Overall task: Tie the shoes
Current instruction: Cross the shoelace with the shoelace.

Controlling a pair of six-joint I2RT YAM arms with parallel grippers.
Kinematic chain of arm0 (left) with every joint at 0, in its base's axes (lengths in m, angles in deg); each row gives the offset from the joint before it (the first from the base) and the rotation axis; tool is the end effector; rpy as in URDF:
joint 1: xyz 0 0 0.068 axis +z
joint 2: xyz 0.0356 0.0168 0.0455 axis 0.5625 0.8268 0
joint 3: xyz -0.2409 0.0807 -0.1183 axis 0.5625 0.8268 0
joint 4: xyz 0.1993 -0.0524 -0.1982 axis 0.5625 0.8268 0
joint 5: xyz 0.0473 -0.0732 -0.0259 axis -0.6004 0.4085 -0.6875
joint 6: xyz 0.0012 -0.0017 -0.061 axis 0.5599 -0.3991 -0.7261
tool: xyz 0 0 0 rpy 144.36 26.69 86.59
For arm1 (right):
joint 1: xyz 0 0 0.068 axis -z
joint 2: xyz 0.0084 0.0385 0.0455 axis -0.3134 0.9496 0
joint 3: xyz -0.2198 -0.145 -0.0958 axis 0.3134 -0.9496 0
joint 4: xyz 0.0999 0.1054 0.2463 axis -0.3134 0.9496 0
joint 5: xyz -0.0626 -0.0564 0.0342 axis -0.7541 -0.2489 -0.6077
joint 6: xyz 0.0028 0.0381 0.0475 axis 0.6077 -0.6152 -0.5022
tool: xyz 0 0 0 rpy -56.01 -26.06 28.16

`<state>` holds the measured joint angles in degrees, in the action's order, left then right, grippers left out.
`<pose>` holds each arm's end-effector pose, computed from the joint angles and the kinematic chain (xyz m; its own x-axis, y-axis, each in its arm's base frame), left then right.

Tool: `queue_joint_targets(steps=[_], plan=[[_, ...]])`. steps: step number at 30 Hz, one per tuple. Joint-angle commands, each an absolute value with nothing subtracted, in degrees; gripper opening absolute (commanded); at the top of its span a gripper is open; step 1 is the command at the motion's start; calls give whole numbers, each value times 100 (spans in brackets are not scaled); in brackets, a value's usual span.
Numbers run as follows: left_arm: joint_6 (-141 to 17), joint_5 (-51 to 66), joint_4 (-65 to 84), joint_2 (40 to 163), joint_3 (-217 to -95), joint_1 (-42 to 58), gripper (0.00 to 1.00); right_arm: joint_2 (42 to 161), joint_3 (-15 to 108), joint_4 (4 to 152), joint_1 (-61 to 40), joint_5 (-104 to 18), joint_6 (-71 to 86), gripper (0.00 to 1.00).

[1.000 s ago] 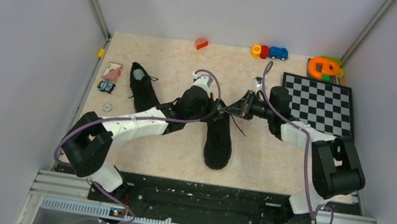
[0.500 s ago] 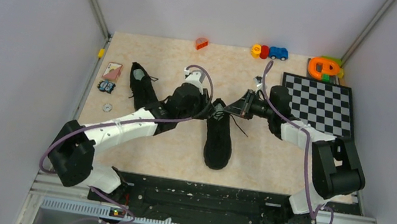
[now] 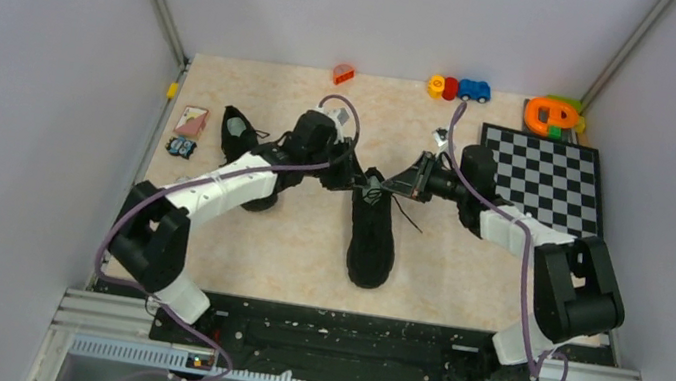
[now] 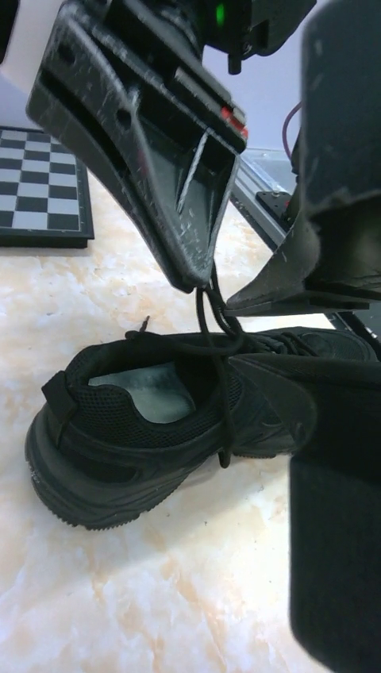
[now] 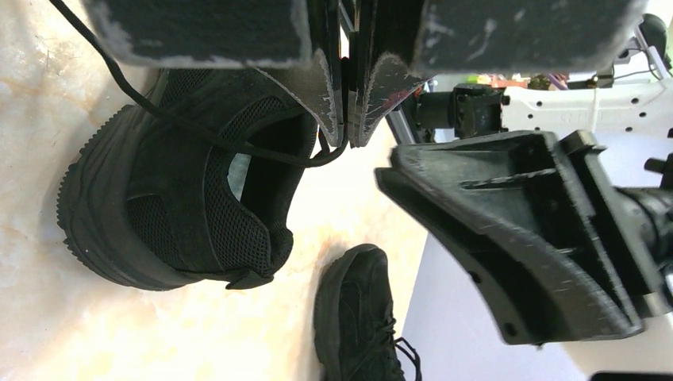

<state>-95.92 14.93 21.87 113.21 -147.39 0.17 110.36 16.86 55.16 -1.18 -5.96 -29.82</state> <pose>0.3055 -0.2215 0.2637 -0.8451 -0.2614 -0.4663 0.1712 0.6940 -0.6993 0.3249 0.1487 0.2039 -0.8396 0.2257 -0.4940 -0.3791 0.4079 0.8306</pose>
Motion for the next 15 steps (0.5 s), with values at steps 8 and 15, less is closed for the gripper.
queue_joint_targets(steps=[8, 15], plan=[[-9282, 2496, 2966, 12248, -15858, 226, 33, 10757, 1891, 5403, -189, -516, -2907, 0], [-9173, 2443, 3324, 12579, -16212, 261, 35, 10766, 1944, 5428, -182, -492, -2892, 0]])
